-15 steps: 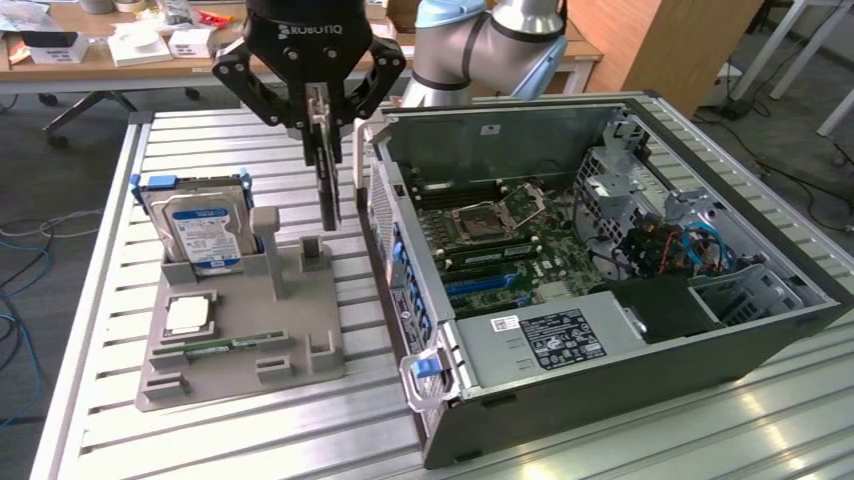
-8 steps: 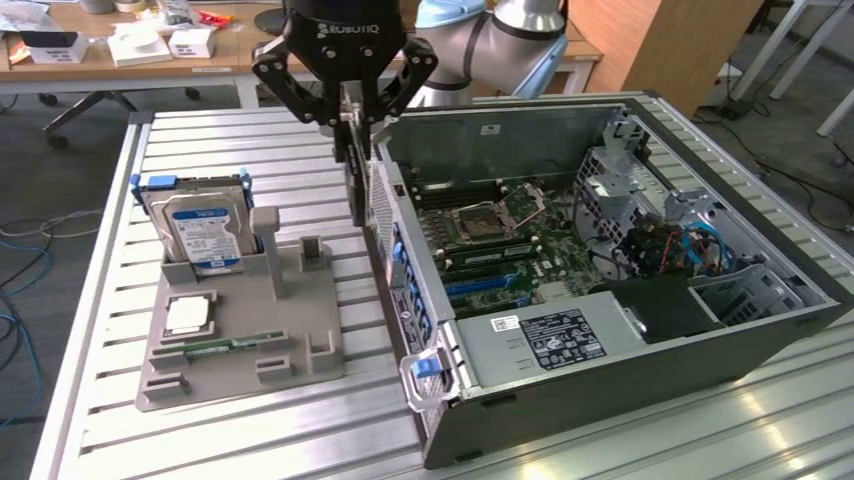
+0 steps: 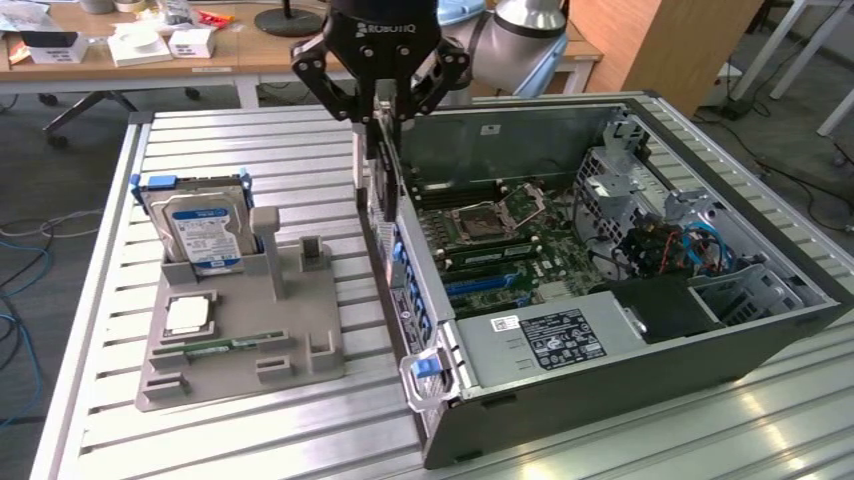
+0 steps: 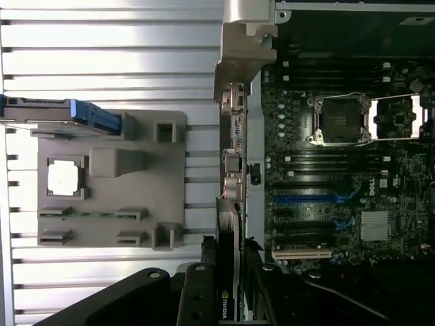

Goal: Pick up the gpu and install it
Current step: 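Pick up the gpu and move the gpu toward the slot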

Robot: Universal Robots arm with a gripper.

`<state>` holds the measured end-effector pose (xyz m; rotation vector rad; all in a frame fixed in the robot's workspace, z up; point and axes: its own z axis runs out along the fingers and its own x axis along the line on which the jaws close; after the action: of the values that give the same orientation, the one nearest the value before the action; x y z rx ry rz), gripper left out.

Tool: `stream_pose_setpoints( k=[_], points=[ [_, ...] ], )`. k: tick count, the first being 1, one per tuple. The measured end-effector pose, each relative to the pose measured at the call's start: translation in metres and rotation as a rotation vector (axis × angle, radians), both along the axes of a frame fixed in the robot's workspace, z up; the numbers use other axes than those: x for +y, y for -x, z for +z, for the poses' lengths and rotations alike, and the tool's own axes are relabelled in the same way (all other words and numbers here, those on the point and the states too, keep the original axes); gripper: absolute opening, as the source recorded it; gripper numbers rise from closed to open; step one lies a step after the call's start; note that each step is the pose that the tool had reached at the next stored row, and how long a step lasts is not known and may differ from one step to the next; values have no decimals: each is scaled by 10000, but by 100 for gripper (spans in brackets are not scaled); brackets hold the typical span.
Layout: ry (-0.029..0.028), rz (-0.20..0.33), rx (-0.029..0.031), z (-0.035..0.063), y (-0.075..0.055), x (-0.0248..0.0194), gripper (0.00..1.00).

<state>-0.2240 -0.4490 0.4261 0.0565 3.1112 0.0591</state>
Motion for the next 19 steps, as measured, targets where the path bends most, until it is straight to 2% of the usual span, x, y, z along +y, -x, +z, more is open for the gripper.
stream_pose_setpoints(
  k=[19],
  points=[
    [1, -1, 0, 0, -694, 26, 26]
  ],
)
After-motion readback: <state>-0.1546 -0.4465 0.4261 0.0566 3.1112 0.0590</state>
